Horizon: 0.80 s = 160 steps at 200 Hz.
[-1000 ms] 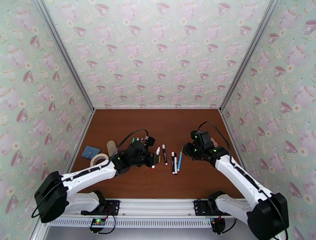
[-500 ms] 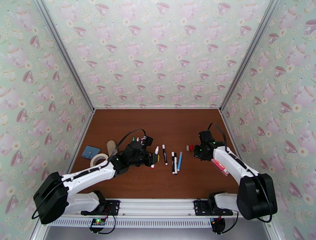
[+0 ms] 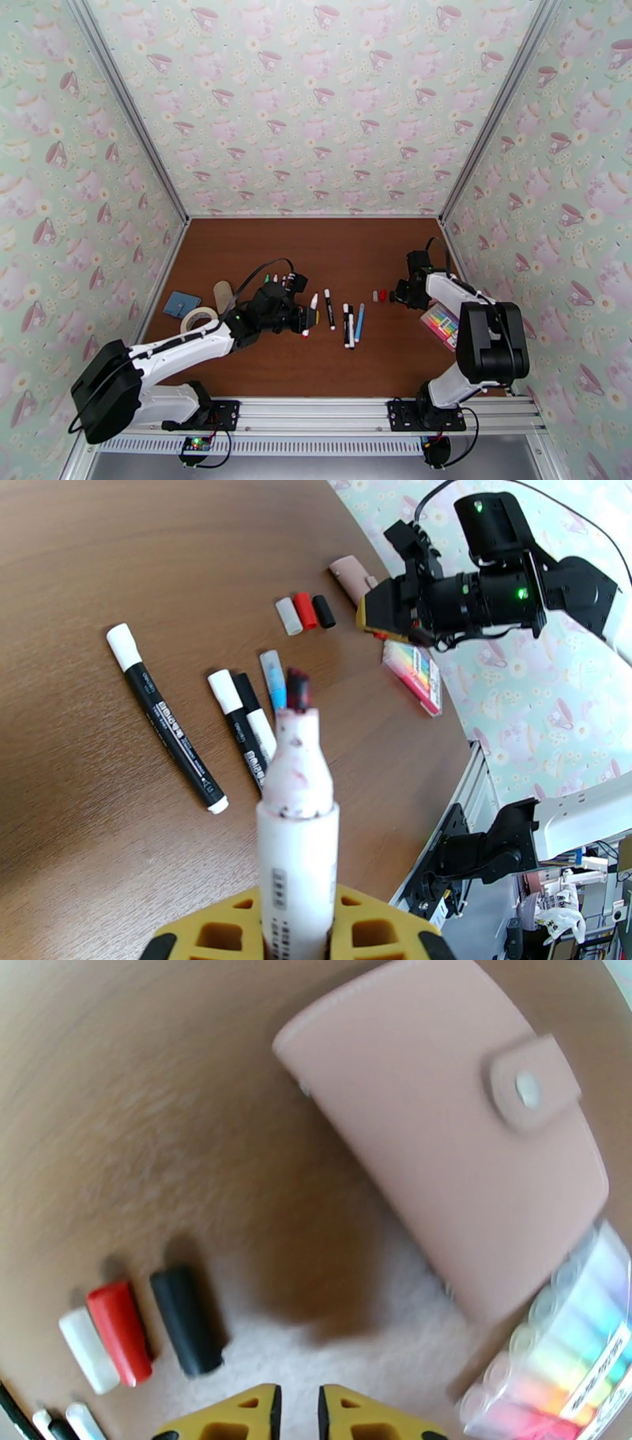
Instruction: Open the pen caps
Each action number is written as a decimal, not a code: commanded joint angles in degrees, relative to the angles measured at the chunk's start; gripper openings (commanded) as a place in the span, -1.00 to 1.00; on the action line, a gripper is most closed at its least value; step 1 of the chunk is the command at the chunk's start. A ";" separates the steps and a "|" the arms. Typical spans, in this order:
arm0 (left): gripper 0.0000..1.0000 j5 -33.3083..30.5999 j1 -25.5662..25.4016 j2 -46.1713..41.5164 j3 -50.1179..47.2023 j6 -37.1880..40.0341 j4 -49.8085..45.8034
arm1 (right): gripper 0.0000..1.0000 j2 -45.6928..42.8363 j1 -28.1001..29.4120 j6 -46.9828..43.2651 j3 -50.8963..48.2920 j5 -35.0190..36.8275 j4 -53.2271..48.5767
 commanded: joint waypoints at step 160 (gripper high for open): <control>-0.89 -2.00 0.30 2.91 4.46 0.23 -2.93 | -0.33 5.15 -0.39 -3.01 6.51 -3.43 -0.49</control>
